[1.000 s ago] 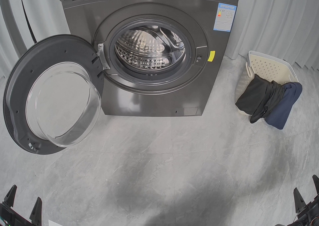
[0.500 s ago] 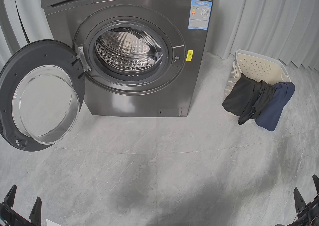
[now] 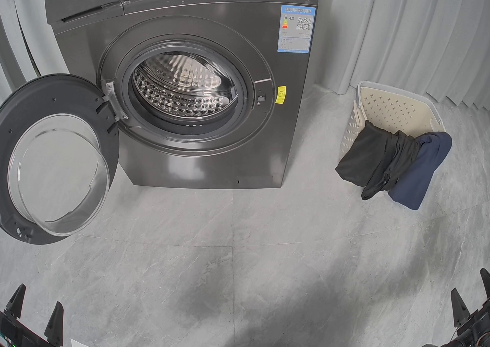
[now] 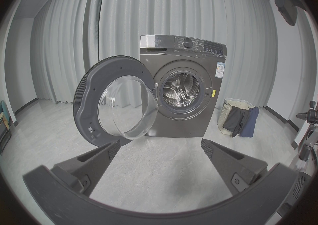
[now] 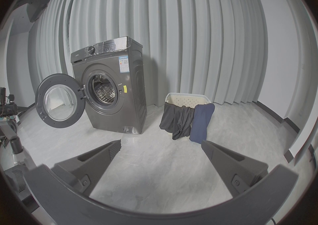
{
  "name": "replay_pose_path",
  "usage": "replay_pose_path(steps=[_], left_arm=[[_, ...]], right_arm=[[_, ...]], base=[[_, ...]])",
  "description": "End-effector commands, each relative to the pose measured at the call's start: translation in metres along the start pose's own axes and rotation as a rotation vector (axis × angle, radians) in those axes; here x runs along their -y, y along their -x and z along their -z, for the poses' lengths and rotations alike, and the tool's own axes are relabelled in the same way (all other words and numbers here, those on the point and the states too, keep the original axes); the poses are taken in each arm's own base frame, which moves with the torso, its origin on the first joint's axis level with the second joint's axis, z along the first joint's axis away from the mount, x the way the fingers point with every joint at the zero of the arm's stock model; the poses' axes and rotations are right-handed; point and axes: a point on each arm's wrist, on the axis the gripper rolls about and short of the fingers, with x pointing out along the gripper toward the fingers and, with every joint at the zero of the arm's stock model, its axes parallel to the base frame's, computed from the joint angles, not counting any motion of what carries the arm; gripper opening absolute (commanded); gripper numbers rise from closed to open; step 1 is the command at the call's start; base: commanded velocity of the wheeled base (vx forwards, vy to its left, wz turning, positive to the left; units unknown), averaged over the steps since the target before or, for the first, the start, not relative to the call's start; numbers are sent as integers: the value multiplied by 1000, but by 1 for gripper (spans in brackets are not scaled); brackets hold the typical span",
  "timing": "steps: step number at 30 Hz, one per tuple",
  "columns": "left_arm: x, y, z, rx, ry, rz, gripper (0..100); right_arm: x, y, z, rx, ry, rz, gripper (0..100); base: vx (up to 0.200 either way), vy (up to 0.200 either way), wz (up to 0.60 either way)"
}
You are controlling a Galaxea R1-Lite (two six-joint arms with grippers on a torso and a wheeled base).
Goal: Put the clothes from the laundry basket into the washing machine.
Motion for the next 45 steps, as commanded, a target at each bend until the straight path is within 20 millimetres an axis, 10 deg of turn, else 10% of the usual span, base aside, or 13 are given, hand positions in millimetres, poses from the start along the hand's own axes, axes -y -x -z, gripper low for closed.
replay_pose_path(steps=[1, 45], left_arm=[[0, 0, 5, -1, 0, -1, 100], [0, 0, 5, -3, 0, 0, 100]], right_arm=[[0, 0, 5, -5, 0, 0, 100], [0, 0, 5, -5, 0, 0, 100]], base=[[200, 0, 0], [23, -136, 0]])
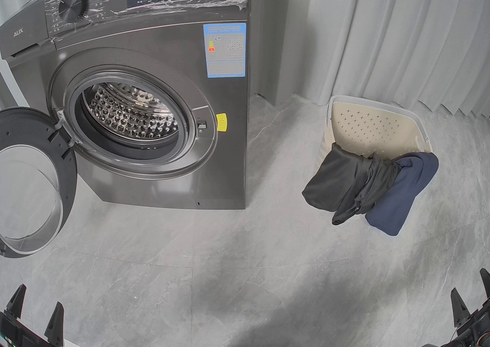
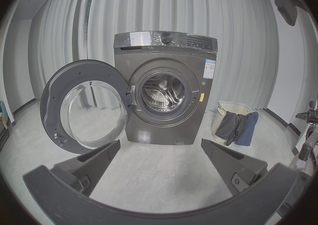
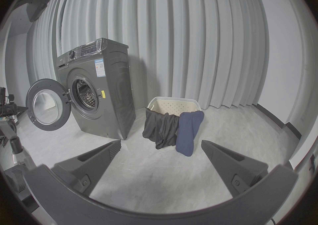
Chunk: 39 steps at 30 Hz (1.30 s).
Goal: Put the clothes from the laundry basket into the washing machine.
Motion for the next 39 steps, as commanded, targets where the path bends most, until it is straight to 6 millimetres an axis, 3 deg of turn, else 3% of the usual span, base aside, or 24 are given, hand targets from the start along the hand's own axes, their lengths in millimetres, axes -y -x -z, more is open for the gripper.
replay_pose_path(steps=[1, 21, 39], left_arm=[[0, 0, 5, -3, 0, -1, 100], [0, 0, 5, -3, 0, -3, 100], [0, 0, 5, -3, -3, -3, 100]], right_arm=[[0, 0, 5, -3, 1, 0, 100], [0, 0, 5, -3, 1, 0, 100], [0, 0, 5, -3, 1, 3, 100]], base=[[0, 0, 0], [0, 0, 0], [0, -200, 0]])
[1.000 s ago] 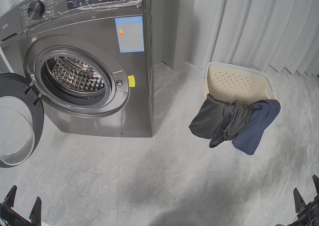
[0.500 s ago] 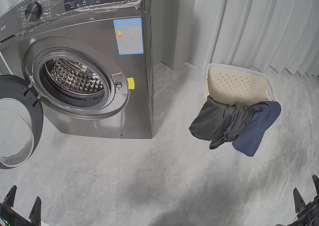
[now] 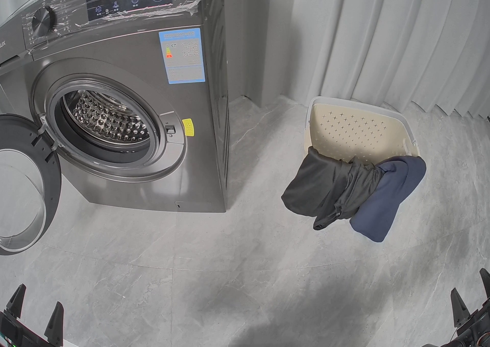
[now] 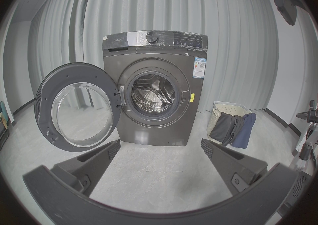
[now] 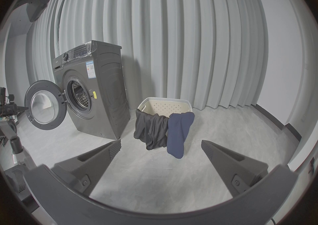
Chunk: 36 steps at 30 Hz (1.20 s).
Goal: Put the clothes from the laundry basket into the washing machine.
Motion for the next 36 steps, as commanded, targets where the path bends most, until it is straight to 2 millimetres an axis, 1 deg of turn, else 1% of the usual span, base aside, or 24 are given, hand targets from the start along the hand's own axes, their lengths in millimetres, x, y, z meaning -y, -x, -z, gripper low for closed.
replay_pose_path(steps=[1, 20, 30, 36], left_arm=[[0, 0, 5, -3, 0, 0, 100], [0, 0, 5, -2, 0, 0, 100], [0, 0, 5, -4, 3, 1, 100], [0, 0, 5, -2, 3, 1, 100]], right_arm=[[0, 0, 5, -1, 2, 3, 100], [0, 0, 5, -3, 0, 11, 100], [0, 0, 5, -3, 0, 11, 100], [0, 0, 5, -3, 0, 13, 100]], base=[[0, -200, 0], [0, -200, 0], [0, 0, 0], [200, 0, 0]])
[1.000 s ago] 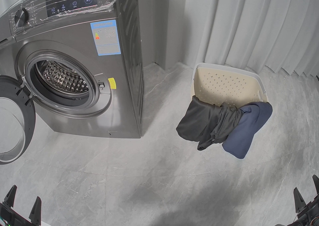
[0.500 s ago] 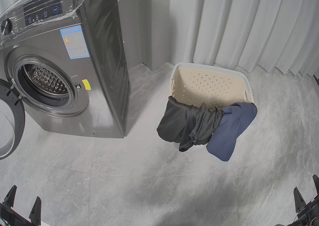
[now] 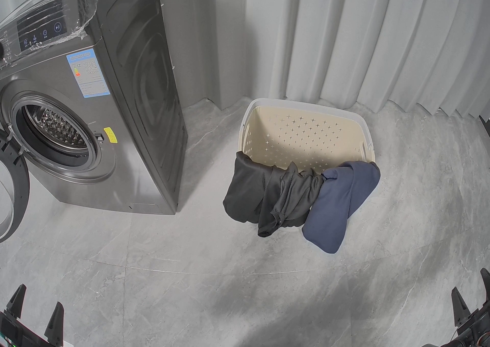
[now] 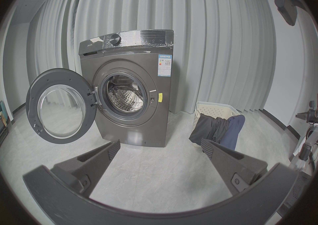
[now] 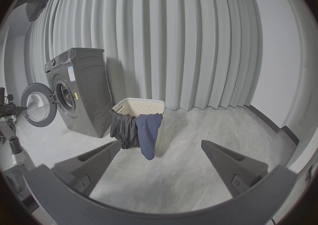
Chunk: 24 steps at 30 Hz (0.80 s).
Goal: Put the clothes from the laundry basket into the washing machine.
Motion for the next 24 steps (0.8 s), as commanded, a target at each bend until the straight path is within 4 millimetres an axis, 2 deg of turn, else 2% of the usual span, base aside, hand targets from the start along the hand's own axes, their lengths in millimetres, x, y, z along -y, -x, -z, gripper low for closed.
replay_pose_path(steps=[1, 6, 12, 24], left_arm=[[0, 0, 5, -1, 1, -1, 100], [0, 0, 5, -1, 0, -3, 100], [0, 0, 5, -3, -2, -3, 100], [0, 0, 5, -1, -2, -3, 100]], right_arm=[[0, 0, 5, -3, 0, 0, 100], [0, 0, 5, -3, 0, 0, 100], [0, 0, 5, -3, 0, -2, 100], [0, 0, 5, -3, 0, -2, 100]], base=[[200, 0, 0], [200, 0, 0], [0, 0, 0], [0, -200, 0]])
